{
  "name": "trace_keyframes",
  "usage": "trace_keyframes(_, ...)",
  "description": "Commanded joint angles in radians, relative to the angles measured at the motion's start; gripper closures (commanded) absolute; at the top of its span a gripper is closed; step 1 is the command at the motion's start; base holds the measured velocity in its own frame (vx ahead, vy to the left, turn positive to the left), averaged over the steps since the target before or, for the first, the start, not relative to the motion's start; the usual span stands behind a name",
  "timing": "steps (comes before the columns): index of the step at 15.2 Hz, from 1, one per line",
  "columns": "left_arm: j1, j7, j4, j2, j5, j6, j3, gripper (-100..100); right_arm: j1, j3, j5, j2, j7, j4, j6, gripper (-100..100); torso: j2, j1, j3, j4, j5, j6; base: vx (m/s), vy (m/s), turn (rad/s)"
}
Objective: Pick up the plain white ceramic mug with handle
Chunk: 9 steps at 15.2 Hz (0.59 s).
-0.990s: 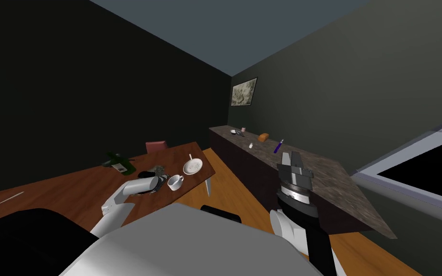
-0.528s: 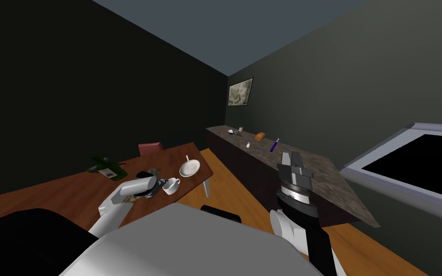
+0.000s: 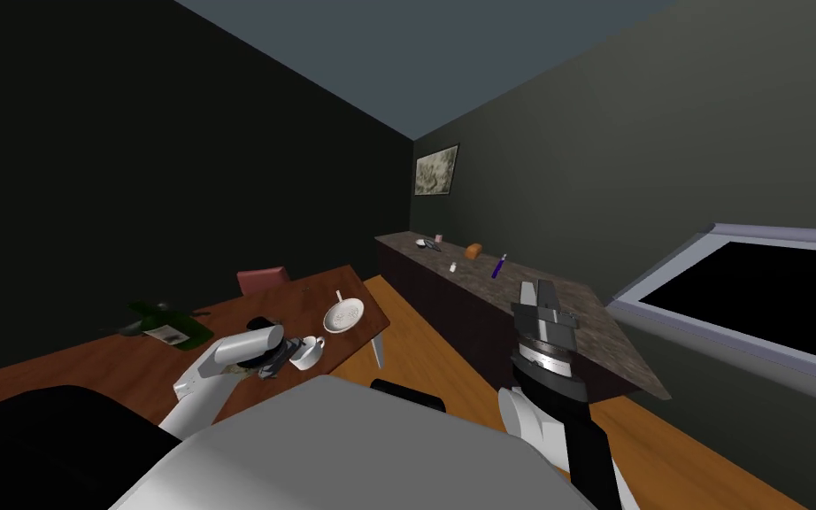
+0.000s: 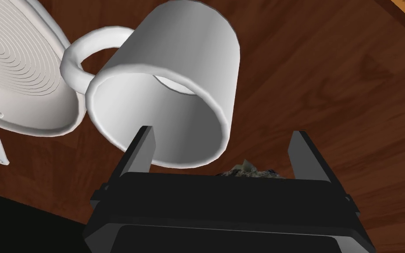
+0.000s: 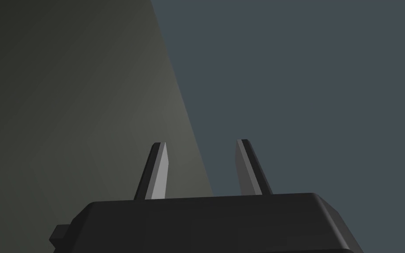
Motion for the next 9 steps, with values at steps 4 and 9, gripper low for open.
trace_keyframes(4, -0.005, -0.030, 0.025, 0.005, 0.020, 0.101, 0.026, -100, 0.000, 0.000, 0.000, 0.000, 0.000, 0.000, 0.000, 0, 0.000, 0.000, 0.000, 0.000, 0.000, 0.000, 0.024, 0.017, -0.084)
trace_keyframes(9, -0.007, -0.041, 0.034, 0.007, 0.028, 0.135, 0.036, -100, 0.000, 0.000, 0.000, 0.000, 0.000, 0.000, 0.000, 0, 0.001, 0.000, 0.000, 0.000, 0.000, 0.000, 0.018, 0.018, -0.060)
